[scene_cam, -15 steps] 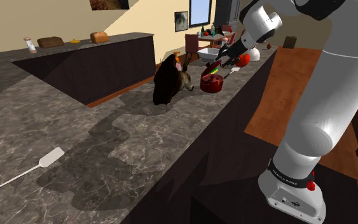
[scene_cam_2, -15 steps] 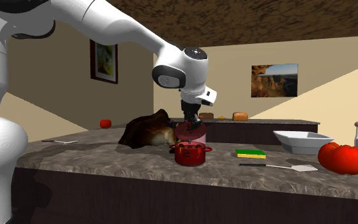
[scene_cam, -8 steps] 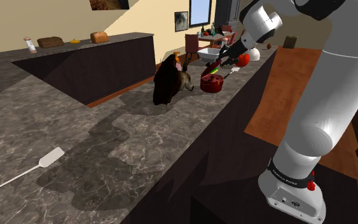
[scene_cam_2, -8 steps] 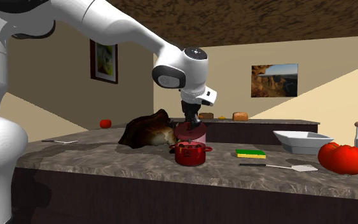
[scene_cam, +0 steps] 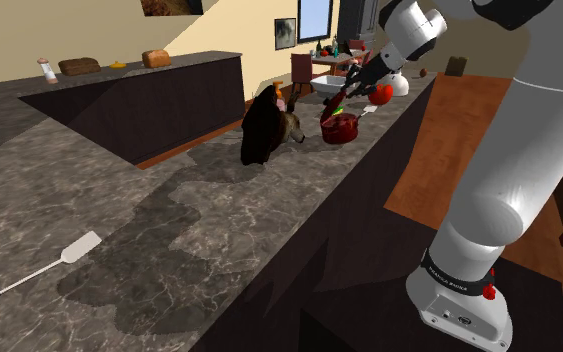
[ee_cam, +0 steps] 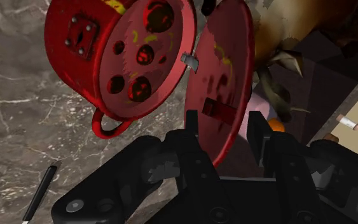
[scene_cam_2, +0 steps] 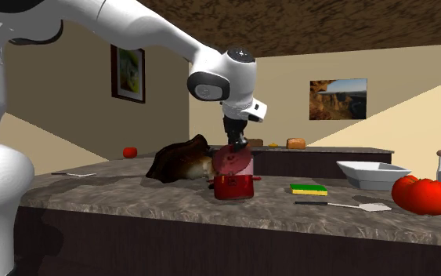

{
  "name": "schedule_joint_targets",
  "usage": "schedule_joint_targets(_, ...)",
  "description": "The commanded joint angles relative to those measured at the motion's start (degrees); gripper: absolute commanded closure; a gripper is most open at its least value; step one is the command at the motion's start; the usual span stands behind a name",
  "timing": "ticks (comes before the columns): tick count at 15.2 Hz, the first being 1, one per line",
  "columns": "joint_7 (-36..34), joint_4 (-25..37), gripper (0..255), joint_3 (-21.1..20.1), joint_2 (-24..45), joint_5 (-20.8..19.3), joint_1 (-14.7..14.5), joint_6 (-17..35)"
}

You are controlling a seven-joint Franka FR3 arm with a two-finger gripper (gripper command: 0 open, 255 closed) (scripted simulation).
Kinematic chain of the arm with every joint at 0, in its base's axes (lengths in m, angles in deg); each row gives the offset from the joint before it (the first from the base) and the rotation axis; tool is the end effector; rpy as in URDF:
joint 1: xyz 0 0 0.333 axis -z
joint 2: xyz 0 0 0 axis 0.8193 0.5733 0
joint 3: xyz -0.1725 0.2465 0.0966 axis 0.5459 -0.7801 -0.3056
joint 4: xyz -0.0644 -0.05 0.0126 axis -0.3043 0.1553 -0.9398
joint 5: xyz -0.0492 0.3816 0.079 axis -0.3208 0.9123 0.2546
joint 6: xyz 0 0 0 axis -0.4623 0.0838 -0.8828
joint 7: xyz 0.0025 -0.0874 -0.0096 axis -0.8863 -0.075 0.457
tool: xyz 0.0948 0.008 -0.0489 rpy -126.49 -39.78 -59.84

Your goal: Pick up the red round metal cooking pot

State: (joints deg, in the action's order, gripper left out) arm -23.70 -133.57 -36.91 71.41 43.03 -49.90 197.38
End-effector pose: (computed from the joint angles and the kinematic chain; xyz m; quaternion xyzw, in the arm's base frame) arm 0.3917 -0.4117 0.4645 -0.8343 0.3886 -0.2970 0.2546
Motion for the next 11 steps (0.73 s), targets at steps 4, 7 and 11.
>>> schedule_joint_targets(4,-3.7,1.9,255,-0.2,-1.9,-3.2,0.0,-1.3)
schedule_joint_targets(7,-5.8,3.2,255,-0.4,-2.8,-4.9,0.0,-2.3)
schedule_joint_targets(11,-7.2,4.2,255,-0.5,-3.3,-6.0,0.1,-3.1)
